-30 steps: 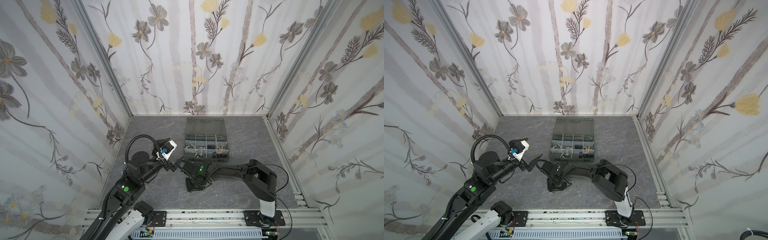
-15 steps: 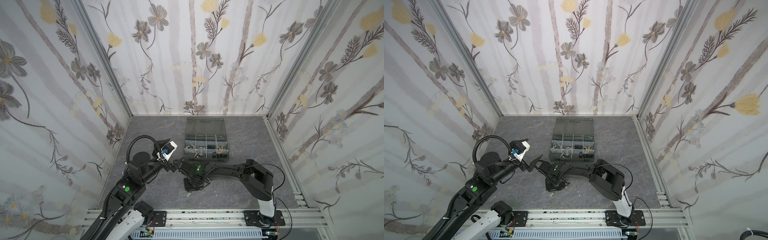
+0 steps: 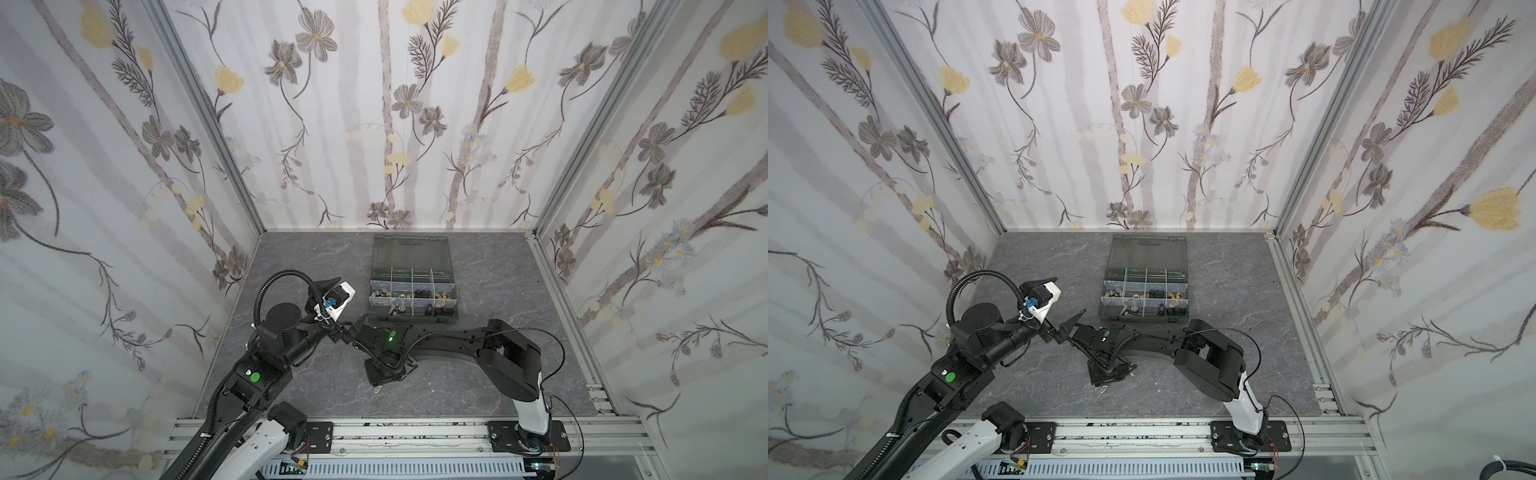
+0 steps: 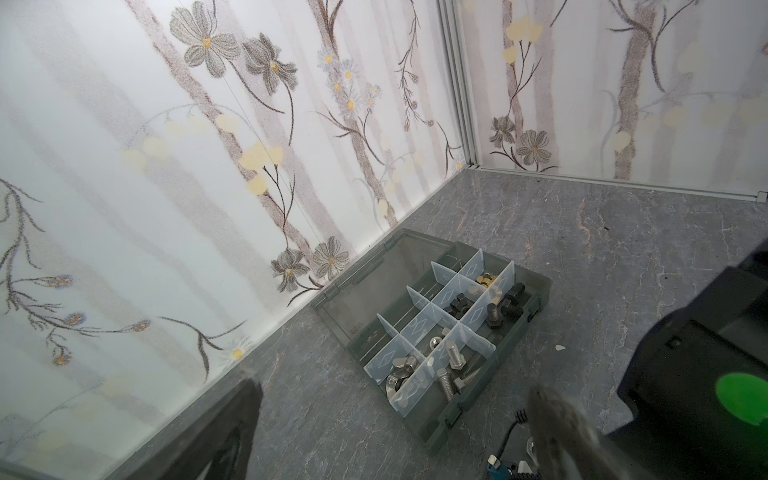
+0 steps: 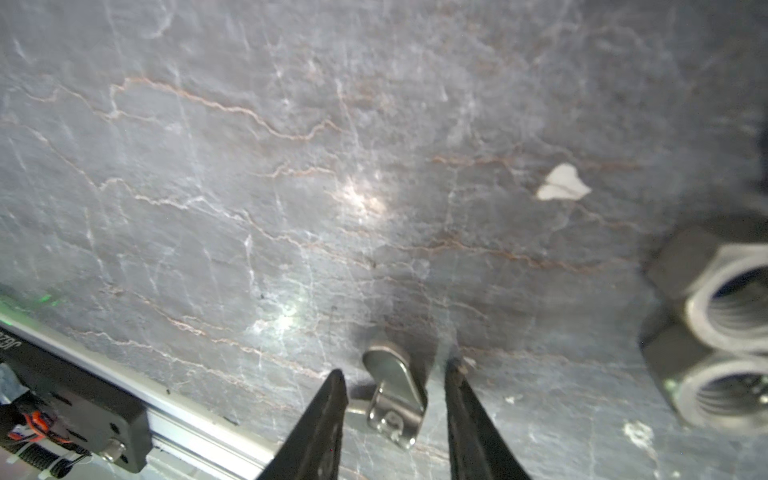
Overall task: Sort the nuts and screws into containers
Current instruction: 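Lift and carry the wing nut over the wing-nut compartment, right gripper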
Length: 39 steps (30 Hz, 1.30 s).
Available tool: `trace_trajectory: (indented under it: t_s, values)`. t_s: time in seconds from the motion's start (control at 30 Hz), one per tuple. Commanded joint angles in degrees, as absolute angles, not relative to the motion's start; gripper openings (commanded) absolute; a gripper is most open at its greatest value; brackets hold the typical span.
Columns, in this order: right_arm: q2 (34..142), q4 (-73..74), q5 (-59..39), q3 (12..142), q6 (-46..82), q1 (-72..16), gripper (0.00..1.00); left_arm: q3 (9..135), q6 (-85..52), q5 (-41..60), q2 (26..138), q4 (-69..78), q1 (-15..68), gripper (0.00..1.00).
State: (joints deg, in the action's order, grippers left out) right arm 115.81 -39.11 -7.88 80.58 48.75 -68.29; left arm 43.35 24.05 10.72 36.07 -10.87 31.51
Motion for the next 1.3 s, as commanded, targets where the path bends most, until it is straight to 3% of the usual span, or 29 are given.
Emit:
trace_trajectory:
  t_s: [0.0, 0.6, 0.93, 1.27]
  values:
    - [116.58, -44.94, -5.06, 80.59, 48.69, -68.67, 0.37, 43.22, 25.13, 10.9, 36.12, -8.79, 31.46, 1.0]
    - [115.93, -47.03, -0.7, 81.11, 45.71, -68.6, 0.11, 43.3, 24.87, 11.06, 36.3, -8.53, 31.44, 1.0]
    - [102.82, -46.59, 1.6, 68.05, 42.98, -61.93, 0.08, 43.68, 23.91, 11.47, 36.56, -7.57, 31.46, 1.0]
    - [105.04, -52.81, 8.75, 81.41, 31.4, -52.72, 0.07, 43.68, 24.25, 10.68, 37.0, -8.48, 31.45, 1.0]
